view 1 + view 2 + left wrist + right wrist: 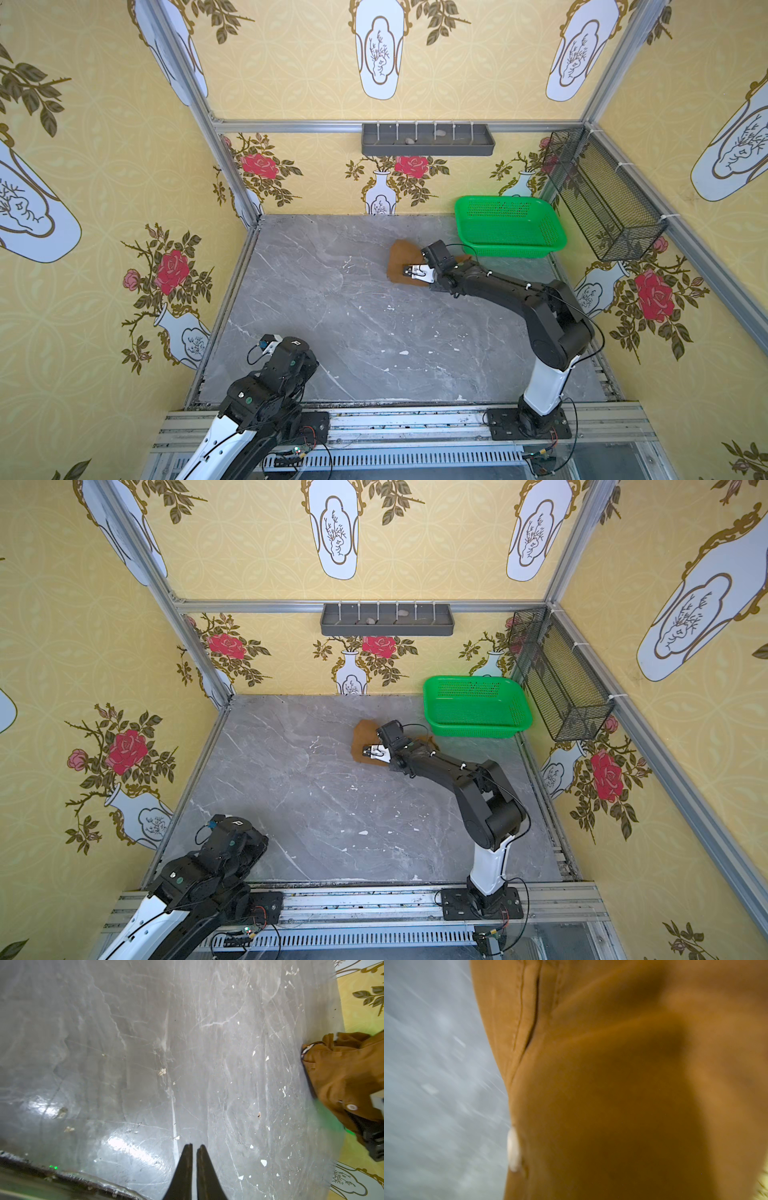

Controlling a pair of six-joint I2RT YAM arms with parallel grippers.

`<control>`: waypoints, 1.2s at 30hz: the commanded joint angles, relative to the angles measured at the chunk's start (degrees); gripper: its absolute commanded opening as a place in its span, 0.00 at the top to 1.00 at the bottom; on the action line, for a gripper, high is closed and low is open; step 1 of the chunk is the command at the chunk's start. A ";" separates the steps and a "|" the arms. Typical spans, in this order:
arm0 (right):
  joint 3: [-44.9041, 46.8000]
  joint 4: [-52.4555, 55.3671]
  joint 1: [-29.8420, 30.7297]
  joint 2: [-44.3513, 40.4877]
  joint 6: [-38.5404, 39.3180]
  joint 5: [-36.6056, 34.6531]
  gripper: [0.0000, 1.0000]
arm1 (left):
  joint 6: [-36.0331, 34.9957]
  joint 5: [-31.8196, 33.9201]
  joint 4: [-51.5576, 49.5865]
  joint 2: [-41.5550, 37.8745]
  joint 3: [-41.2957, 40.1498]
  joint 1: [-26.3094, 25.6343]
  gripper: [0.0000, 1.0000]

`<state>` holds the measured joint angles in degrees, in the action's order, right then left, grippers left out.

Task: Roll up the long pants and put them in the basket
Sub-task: Pick up the long pant at the center of the board, then move the bin to the center of the board.

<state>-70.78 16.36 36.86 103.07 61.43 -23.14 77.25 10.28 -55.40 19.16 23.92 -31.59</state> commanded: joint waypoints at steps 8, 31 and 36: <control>-1.62 -12.87 -12.58 -9.18 9.31 -4.97 1.00 | -0.79 -1.92 0.57 6.24 1.10 0.04 0.88; -3.26 -27.77 -17.38 -5.99 4.74 -1.80 1.00 | -0.74 -3.87 10.93 19.68 2.86 0.04 0.88; 1.98 -23.32 -10.60 -10.11 -1.06 -4.56 1.00 | -1.49 -4.30 14.08 23.68 3.41 0.04 0.88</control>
<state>-71.18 -2.72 23.38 95.18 66.76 -26.70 76.51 6.37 -44.18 41.45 27.16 -31.62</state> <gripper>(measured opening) 0.349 0.118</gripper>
